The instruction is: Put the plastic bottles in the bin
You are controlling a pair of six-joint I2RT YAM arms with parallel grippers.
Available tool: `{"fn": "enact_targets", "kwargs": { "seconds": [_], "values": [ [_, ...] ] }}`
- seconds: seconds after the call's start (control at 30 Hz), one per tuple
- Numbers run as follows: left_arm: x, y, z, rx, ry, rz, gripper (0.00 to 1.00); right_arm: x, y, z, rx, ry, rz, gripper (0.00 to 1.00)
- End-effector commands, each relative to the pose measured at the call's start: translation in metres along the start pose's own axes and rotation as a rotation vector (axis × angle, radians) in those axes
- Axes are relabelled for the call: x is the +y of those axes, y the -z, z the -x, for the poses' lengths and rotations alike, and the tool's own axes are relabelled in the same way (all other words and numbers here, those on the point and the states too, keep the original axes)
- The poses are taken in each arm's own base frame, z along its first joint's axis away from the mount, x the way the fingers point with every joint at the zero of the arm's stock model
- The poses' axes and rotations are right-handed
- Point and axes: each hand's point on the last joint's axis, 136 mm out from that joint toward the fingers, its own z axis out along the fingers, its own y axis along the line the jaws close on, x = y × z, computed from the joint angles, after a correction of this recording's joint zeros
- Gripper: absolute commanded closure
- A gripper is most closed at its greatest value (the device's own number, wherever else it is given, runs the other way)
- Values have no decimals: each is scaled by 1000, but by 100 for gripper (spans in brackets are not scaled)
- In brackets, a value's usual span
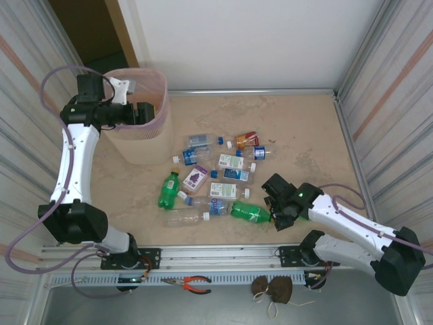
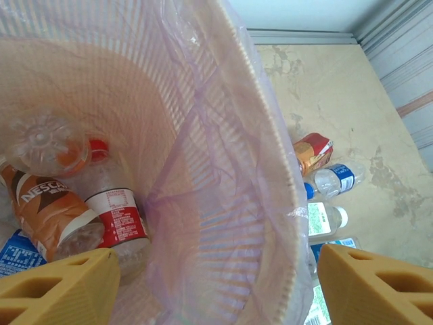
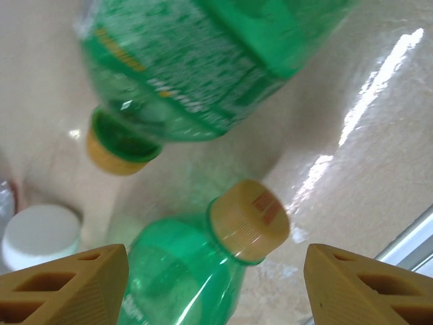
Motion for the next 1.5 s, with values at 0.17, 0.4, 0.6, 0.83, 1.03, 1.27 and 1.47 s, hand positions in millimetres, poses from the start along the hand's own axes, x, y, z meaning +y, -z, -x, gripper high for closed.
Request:
{"fn": "enact_targets", "kwargs": {
  "seconds": [0.17,0.4,0.6,0.83,1.03,1.27,1.47],
  "values": [
    [-15,10,1,-26,12,-44,23,-4,-18,5,-18,-216,27,35],
    [-18,15,5,-39,7,-44,23,1,-31,3,-6,-274,61,40],
    [-20,19,8,-48,2,-41,23,2,-40,5,-26,-296,44,47],
    [-23,23,10,-56,-1,-41,23,1,-41,11,-50,-313,38,60],
    [-25,28,11,-66,-7,-38,23,2,-36,15,-69,-306,39,69],
    [-33,36,14,-88,-17,-56,23,15,-10,22,-113,-235,86,77],
    [-51,44,22,-141,-39,-132,23,51,43,35,-197,-43,255,83]
  ]
}}
